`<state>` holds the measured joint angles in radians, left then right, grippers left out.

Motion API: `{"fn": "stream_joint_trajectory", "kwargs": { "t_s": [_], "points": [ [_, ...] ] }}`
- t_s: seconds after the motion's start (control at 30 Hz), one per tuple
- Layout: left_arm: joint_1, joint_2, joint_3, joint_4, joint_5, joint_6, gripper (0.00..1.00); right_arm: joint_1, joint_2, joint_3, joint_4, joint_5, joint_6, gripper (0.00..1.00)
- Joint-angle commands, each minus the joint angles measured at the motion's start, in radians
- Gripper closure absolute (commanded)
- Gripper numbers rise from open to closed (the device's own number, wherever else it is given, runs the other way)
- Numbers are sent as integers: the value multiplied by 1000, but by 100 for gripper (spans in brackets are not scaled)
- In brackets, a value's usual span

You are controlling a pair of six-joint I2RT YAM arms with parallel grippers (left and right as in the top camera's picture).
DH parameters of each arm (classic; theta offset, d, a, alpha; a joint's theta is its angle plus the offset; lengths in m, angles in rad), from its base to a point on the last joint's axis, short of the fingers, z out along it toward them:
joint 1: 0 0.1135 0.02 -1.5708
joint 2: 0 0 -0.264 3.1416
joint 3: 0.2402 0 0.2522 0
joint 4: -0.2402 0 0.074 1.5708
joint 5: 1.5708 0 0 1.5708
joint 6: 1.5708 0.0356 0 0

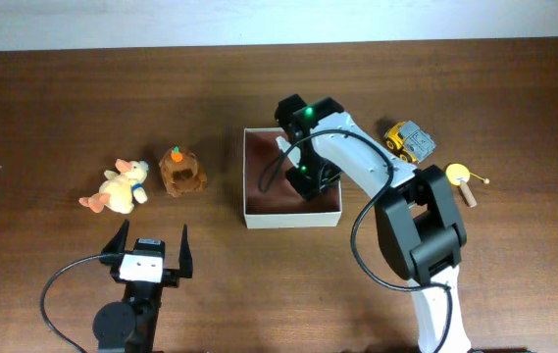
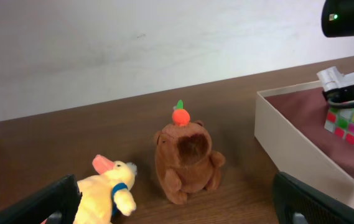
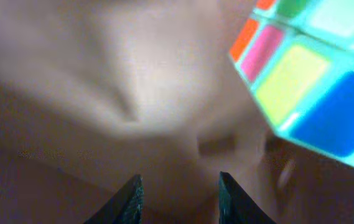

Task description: Pack container

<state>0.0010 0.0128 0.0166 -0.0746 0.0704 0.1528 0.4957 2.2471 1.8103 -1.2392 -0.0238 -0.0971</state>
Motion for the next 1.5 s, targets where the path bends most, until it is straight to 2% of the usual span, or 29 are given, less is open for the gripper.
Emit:
{"fn": "stream_joint_trajectory", "kwargs": {
  "t_s": [0.0,0.33,0.47,0.63,0.7,0.87,1.07,1.2,1.37,1.47],
  "points": [
    [-5,-6,-7,2,-5,-9,1,-5,-42,22,-3,13,-66,66],
    [-5,-6,-7,2,-5,-9,1,-3,-42,22,-1,-2,-105,65],
    [-5,-6,-7,2,-5,-9,1,-2,-42,50,16,-118,-76,57],
    [-5,-6,-7,2,-5,-9,1,16,-42,200,1,-153,-30,57],
    [-5,-6,-7,2,-5,-9,1,28,-42,317,-37,-146,-15,57],
    [-5,-6,-7,2,-5,-9,1,9,-42,527,-147,-6,93,56],
    [-5,-6,-7,2,-5,-9,1,-95,-42,631,-305,145,101,42],
    [-5,-6,-7,2,-5,-9,1,-214,-41,627,-351,201,20,22],
    [-5,-6,-7,2,-5,-9,1,-315,-39,627,-327,200,-76,15],
    [-5,-6,-7,2,-5,-9,1,-381,-28,624,-297,189,-117,14]
  ]
}}
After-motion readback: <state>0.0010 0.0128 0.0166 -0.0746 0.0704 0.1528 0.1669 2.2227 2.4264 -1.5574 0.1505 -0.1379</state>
